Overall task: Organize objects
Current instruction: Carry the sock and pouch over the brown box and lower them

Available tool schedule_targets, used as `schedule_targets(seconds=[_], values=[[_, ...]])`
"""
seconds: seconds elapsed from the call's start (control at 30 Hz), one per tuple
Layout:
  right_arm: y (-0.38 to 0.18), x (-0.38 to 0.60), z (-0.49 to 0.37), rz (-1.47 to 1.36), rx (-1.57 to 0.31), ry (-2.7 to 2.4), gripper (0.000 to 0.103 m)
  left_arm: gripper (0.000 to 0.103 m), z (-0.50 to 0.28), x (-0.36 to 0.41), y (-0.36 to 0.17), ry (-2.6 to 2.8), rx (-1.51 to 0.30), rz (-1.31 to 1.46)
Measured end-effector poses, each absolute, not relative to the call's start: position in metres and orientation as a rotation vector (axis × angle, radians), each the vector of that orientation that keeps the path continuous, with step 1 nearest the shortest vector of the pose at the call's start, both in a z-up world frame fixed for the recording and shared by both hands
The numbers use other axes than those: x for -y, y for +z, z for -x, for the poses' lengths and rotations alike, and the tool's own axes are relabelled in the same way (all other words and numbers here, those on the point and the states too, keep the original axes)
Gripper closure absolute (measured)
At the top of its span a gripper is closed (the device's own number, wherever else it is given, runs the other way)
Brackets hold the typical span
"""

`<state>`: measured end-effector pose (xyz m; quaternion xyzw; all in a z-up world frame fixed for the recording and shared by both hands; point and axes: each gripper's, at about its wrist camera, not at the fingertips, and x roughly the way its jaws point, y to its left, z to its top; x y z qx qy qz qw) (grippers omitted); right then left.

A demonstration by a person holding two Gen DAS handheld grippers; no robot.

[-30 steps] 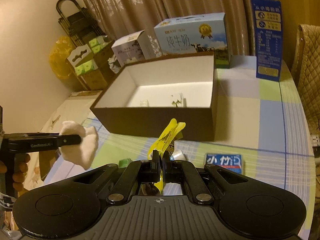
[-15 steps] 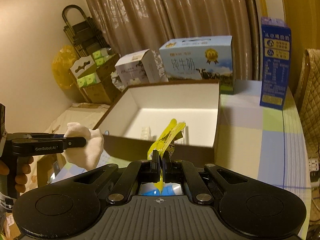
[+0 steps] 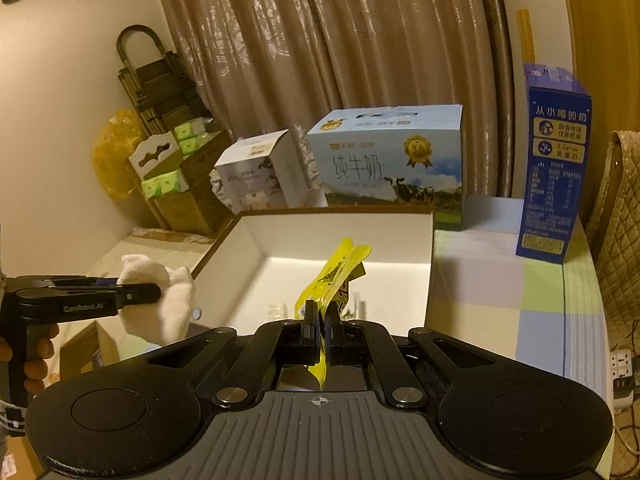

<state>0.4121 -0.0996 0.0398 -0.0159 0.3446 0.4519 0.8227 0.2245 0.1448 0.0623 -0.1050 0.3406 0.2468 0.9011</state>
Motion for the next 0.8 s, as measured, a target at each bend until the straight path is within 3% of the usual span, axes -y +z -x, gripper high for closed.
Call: schedule_targets(seconds=[0.8], values=[[-0.011,0.054,-0.483,0.052,-0.841,0.83,0.103,0.075,-0.302,-0.212,0.023,0.56,-0.813,0.176]])
